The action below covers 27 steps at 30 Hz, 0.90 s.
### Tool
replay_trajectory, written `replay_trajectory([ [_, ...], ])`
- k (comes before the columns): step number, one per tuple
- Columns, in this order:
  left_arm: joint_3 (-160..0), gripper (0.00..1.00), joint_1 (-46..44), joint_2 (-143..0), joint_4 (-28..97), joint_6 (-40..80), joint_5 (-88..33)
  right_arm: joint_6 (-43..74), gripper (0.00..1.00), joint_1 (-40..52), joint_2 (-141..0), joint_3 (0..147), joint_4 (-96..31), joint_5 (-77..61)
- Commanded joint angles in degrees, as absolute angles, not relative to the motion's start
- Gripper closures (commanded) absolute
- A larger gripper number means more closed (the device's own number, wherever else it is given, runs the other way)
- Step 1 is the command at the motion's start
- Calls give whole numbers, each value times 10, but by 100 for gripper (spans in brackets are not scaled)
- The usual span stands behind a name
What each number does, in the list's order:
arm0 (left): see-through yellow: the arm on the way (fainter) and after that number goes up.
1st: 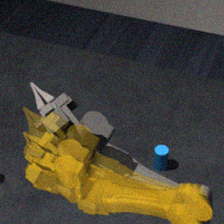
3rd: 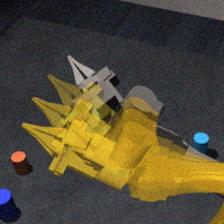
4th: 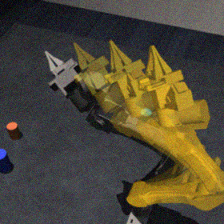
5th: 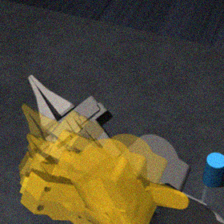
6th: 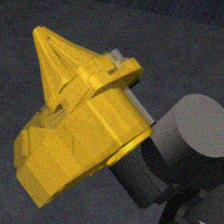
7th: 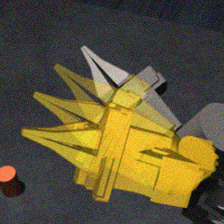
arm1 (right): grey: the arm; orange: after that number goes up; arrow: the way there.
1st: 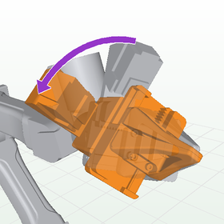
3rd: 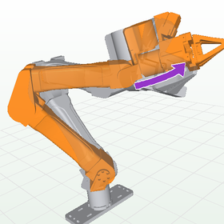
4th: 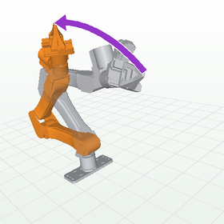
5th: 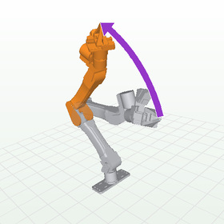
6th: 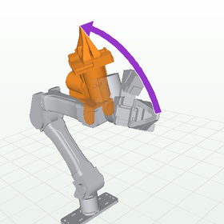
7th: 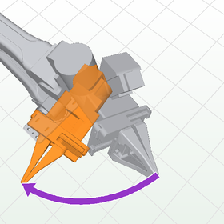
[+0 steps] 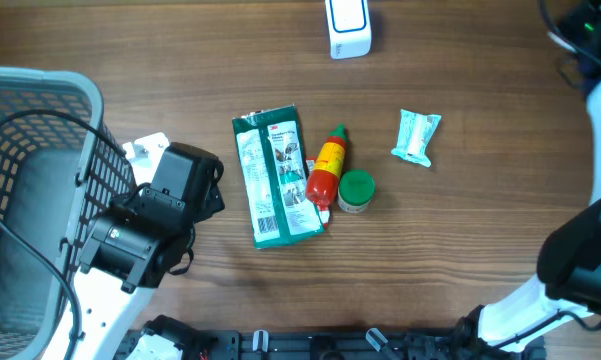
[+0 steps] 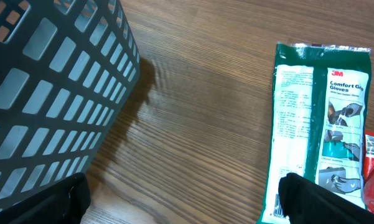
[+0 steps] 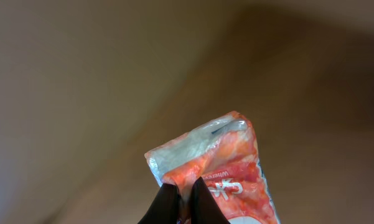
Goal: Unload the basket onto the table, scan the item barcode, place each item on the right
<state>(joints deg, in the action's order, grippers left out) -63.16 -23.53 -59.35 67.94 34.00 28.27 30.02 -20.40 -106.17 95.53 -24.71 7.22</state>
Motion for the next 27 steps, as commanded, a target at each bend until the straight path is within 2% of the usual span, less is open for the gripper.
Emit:
replay_trajectory([
  [1,-629,0,-232,-593,679,350,292,171,95,-284,-1110,939,-252,240],
  [8,-629,0,-232,-593,679,350,292,165,94,-406,-1231,937,-258,244],
  [10,-629,0,-232,-593,679,350,292,165,85,-418,-1244,937,-264,244],
  [13,-629,0,-232,-593,679,350,292,167,37,-424,-1231,942,-272,244],
  [14,-629,0,-232,-593,679,350,292,167,30,-421,-1222,945,-276,243],
  [15,-629,0,-232,-593,679,350,292,167,1,-415,-1205,948,-279,240],
  [20,-629,0,-232,-593,679,350,292,214,0,-368,-1104,948,-317,200],
  [23,-629,0,-232,-593,679,350,292,246,0,-303,-1030,948,-387,86],
  [27,-629,0,-232,-593,679,350,292,254,0,-220,-1006,948,-482,-31],
])
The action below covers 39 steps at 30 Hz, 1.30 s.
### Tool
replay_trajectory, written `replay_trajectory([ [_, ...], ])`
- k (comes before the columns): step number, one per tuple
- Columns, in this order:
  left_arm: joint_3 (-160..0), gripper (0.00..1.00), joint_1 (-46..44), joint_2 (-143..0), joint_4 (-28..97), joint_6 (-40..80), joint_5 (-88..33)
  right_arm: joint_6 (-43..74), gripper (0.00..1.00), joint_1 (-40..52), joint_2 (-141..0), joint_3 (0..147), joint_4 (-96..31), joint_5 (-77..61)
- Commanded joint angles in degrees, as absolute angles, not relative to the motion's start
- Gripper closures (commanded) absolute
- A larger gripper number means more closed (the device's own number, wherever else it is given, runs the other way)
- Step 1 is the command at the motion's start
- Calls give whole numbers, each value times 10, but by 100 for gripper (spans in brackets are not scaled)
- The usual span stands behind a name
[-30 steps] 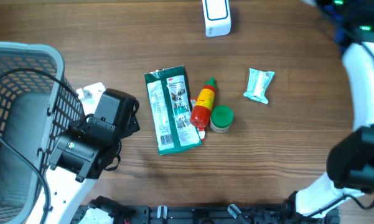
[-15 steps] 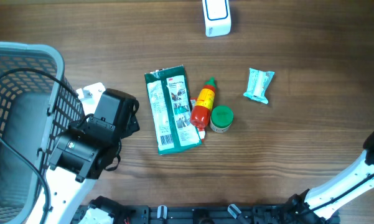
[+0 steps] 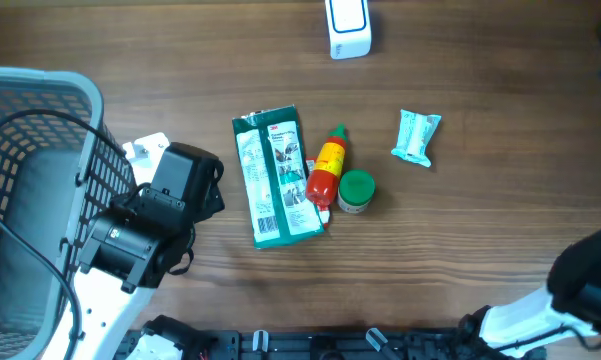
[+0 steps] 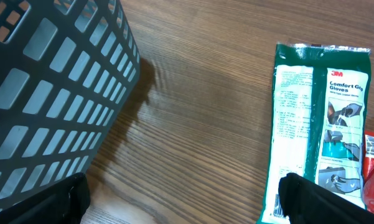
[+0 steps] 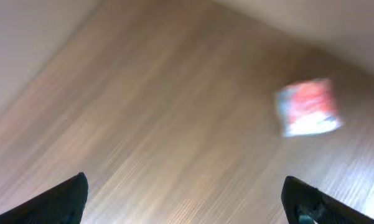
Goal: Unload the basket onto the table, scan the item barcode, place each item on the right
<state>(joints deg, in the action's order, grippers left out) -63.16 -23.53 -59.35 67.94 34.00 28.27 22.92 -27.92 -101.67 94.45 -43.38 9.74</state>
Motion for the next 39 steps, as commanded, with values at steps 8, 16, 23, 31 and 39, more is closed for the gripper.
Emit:
replay_trajectory([
  [8,-629,0,-232,-593,679,350,292,284,1,-38,-1011,897,-562,-116],
  [16,-629,0,-232,-593,679,350,292,408,85,130,-1037,803,-496,109],
  [23,-629,0,-232,-593,679,350,292,420,95,127,-1092,801,-457,81],
  [31,-629,0,-232,-593,679,350,292,435,94,127,-1221,801,-445,74],
  [39,-629,0,-232,-593,679,350,292,411,95,126,-1142,887,-528,36],
])
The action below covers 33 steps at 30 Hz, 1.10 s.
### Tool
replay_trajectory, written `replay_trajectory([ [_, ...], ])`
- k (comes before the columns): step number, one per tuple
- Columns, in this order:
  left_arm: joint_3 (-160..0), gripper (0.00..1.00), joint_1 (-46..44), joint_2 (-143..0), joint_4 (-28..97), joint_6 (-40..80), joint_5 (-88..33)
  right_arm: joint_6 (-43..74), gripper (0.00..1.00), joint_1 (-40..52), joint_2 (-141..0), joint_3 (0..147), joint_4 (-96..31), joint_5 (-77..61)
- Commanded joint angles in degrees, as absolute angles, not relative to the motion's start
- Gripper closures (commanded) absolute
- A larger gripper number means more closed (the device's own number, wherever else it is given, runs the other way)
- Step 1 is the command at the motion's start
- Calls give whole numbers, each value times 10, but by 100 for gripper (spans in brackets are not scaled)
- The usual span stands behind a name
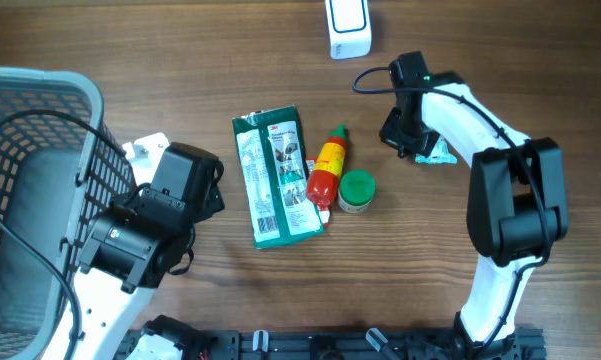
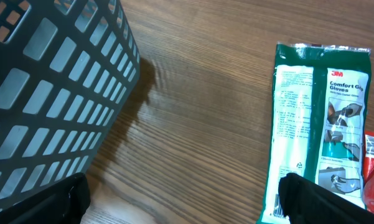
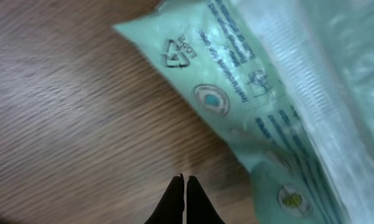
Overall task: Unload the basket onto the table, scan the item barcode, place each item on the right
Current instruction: 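Lower the right gripper onto the light-green wipes pack and grasp it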
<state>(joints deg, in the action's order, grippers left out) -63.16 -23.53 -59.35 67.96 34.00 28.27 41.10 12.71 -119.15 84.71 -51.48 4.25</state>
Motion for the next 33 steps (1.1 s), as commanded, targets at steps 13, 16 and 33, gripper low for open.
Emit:
replay_trajectory([
  [13,-629,0,-232,-593,679,350,292,746,95,88,-1141,866,-544,116],
  [16,-629,0,-232,-593,679,350,292,752,95,88,-1174,866,-543,107],
  [33,-629,0,-232,-593,679,350,292,674,11,86,-1207,881,-601,14],
])
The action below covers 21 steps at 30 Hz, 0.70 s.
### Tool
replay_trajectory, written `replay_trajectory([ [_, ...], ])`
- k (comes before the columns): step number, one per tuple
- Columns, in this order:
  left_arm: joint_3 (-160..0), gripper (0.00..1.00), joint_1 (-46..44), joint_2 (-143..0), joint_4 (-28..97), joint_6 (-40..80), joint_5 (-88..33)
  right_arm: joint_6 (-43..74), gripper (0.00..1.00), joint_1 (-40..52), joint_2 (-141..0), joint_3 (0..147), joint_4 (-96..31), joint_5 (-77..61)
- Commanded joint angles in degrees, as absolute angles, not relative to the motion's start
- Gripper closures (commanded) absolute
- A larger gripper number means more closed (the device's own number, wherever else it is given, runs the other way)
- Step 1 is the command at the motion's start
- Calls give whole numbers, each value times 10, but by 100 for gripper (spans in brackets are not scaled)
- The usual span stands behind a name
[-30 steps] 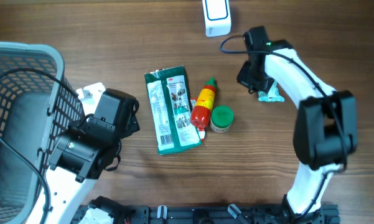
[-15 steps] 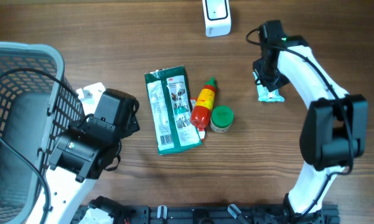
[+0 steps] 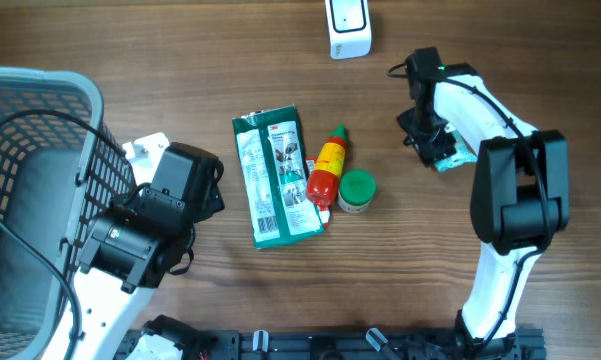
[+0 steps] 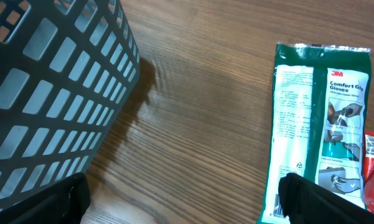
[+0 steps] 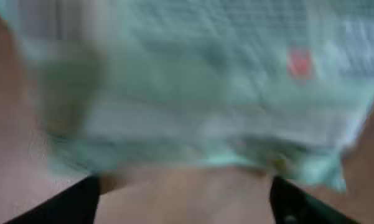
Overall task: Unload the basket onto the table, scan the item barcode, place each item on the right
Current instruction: 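Lower the right gripper onto the light-green wipes pack and grasp it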
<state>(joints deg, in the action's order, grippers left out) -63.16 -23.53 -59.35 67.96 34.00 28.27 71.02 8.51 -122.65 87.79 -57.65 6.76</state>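
A mint-green packet (image 3: 459, 152) lies on the wooden table (image 3: 480, 60) right of centre. In the right wrist view the packet (image 5: 193, 81) fills the upper frame, blurred. My right gripper (image 5: 188, 205) is open just short of it, one black finger (image 5: 81, 199) at each lower corner and nothing between them; from overhead the right gripper (image 3: 432, 140) covers the packet's left part. The white scanner (image 3: 348, 27) stands at the far edge. My left gripper (image 4: 190, 208) hangs open over bare wood, between the basket and the glove pack.
A green glove pack (image 3: 278, 176), a red sauce bottle (image 3: 326, 168) and a green-lidded jar (image 3: 356, 190) lie together mid-table. A grey mesh basket (image 3: 40, 110) takes up the left side, with my left arm (image 3: 150, 230) beside it.
My right gripper, then shut with its tips at the packet's left edge, is now open and pressed close over the packet. The packet sits slightly further right. The left arm has not moved.
My right gripper was off the table, shut on an orange-red packet. Then it was open, with that packet lying apart from it. Then it stood shut beside the mint packet on the table, and now it is open over that packet. The left arm stayed still throughout.
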Motion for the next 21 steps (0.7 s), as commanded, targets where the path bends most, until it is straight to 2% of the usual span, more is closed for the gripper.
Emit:
replay_trajectory([
  [1,-629,0,-232,-593,679,350,292,670,10,86,-1181,888,-612,-1],
  [8,-629,0,-232,-593,679,350,292,644,9,86,-950,890,-603,-79],
  [11,-629,0,-232,-593,679,350,292,619,4,86,-868,890,-605,-73],
  [16,-629,0,-232,-593,679,350,292,585,1,86,-794,890,-640,-52],
  [21,-629,0,-232,-593,679,350,292,585,0,86,-785,888,-683,-19],
])
